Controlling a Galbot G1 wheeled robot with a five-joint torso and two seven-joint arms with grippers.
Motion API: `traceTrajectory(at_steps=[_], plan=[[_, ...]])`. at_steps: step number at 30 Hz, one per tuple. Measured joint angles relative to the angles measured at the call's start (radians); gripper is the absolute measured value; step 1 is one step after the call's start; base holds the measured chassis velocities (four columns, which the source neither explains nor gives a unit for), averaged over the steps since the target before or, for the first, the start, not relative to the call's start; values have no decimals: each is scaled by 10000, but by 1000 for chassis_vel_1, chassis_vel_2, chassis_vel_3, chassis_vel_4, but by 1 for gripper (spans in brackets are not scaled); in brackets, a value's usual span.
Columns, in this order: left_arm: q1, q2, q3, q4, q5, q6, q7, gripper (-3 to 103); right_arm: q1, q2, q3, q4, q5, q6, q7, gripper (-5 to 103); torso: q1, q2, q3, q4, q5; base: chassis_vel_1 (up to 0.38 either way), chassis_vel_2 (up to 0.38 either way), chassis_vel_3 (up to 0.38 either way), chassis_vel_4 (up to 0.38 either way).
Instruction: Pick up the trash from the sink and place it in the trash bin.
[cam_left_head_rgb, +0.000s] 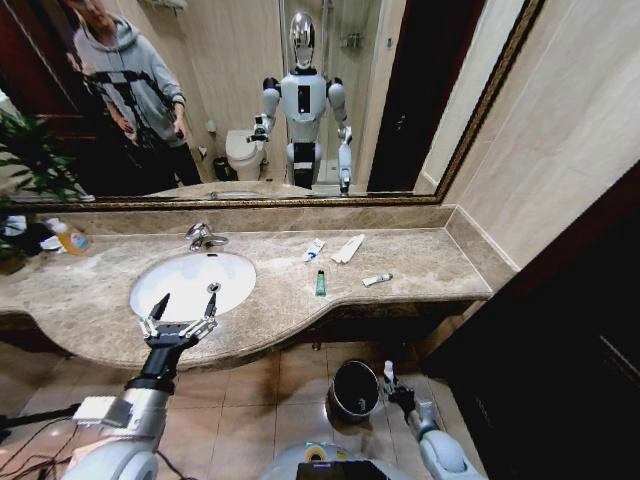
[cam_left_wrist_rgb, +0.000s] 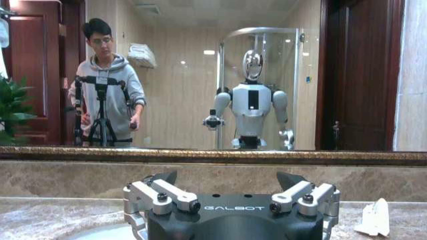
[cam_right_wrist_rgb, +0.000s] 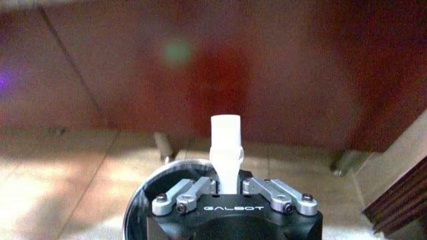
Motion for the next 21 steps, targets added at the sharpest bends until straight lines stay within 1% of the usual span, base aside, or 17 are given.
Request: traceTrajectory(at_steps=[2, 3, 7, 8, 10, 11, 15, 19, 21], plan=[[0, 0, 0, -1, 0, 0, 0, 100, 239, 81, -195, -441, -340, -6, -85, 16, 0, 0, 0, -1, 0, 0, 0, 0, 0], [0, 0, 0, -1, 0, 0, 0, 100, 239, 81, -195, -441, -340, -6, -85, 16, 0, 0, 0, -1, 0, 0, 0, 0, 0], [0, 0, 0, -1, 0, 0, 0, 100, 762, 432, -493, -1326, -1282, 6, -268, 16, 0, 0, 0, 0, -1, 0, 0, 0, 0], [0, 0, 0, -1, 0, 0, 0, 100, 762, 432, -493, -1326, -1282, 6, -268, 16, 0, 0, 0, 0, -1, 0, 0, 0, 0], [0, 0, 0, -1, 0, 0, 0, 100, 1094, 739, -611, -1878, -1998, 156, -293, 16, 0, 0, 0, 0, -3, 0, 0, 0, 0], [0, -1, 0, -1, 0, 0, 0, 100, 1198, 822, -698, -2041, -2161, 182, -301, 16, 0, 0, 0, 0, 0, 0, 0, 0, 0], [0, 0, 0, -1, 0, 0, 0, 100, 1484, 1051, -881, -2477, -2468, 230, -321, 16, 0, 0, 0, -1, -2, 0, 0, 0, 0], [0, 0, 0, -1, 0, 0, 0, 100, 2284, 1563, -965, -3543, -3040, 484, -343, 16, 0, 0, 0, 1, -1, 0, 0, 0, 0], [0, 0, 0, 0, 0, 0, 0, 100, 2365, 1606, -974, -3649, -3079, 502, -344, 16, 0, 0, 0, 0, -1, 0, 0, 0, 0]])
